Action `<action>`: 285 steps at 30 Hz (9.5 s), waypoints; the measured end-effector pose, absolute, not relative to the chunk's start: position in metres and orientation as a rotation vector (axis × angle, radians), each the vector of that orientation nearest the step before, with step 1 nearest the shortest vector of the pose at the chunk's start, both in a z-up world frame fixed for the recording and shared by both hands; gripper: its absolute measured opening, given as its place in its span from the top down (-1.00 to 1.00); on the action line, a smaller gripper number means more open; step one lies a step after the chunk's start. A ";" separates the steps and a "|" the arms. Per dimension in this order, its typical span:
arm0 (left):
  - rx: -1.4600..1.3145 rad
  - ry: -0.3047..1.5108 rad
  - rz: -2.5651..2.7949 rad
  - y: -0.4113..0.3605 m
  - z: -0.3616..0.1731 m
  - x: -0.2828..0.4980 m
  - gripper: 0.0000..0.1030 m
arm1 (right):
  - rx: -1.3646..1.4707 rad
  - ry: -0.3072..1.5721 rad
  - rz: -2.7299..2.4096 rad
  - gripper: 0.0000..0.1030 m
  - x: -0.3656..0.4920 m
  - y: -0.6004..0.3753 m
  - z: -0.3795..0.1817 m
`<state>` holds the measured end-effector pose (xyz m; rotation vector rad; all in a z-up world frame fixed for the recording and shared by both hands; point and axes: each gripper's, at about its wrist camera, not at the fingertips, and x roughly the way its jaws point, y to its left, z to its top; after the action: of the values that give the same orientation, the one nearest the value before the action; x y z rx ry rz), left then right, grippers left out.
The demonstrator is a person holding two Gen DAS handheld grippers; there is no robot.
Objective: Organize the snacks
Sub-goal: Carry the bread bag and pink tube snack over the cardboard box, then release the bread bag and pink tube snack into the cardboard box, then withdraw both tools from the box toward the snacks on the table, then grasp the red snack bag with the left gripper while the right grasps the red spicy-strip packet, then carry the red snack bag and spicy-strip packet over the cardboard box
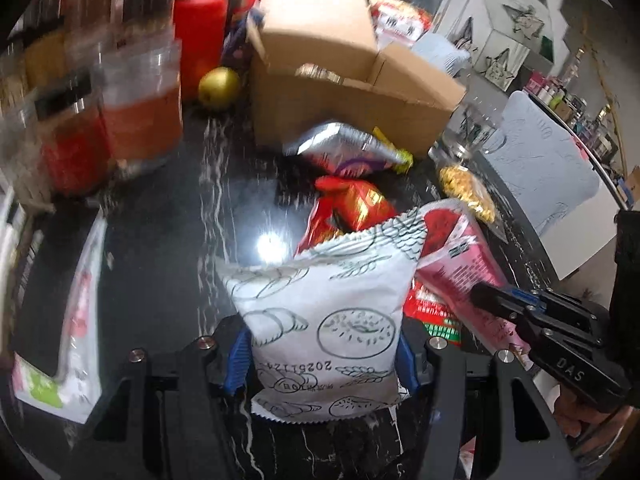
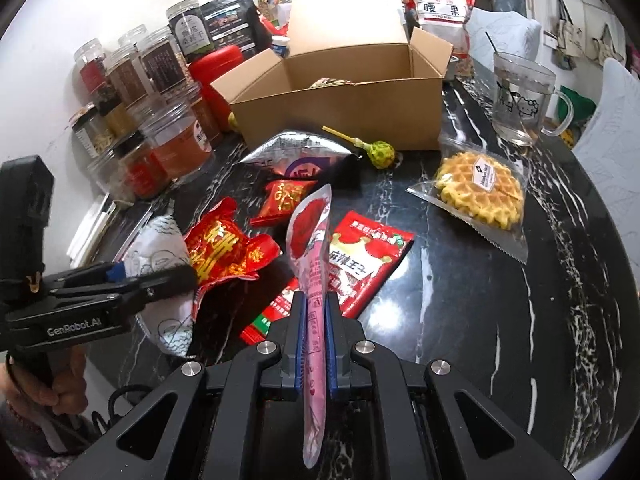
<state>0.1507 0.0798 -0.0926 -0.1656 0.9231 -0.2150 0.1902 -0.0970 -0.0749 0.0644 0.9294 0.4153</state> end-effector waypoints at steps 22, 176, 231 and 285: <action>-0.055 0.685 -0.245 0.070 -0.013 0.159 -0.11 | 0.069 0.824 0.410 0.83 0.202 -0.107 -0.034; 0.040 0.759 -0.154 0.069 0.024 0.167 -0.39 | 0.007 0.697 0.275 0.43 0.189 -0.087 0.032; 0.060 1.059 -0.195 0.072 -0.129 0.215 -0.61 | 0.047 1.058 0.169 -0.47 0.232 -0.069 -0.106; 0.041 0.810 -0.275 0.048 -0.053 0.149 0.15 | 0.065 0.792 0.256 0.10 0.154 -0.096 -0.043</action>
<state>0.1493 0.0479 -0.0532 0.0407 0.8100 -0.2750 0.1542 -0.0956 -0.0435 0.0647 0.7924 0.2556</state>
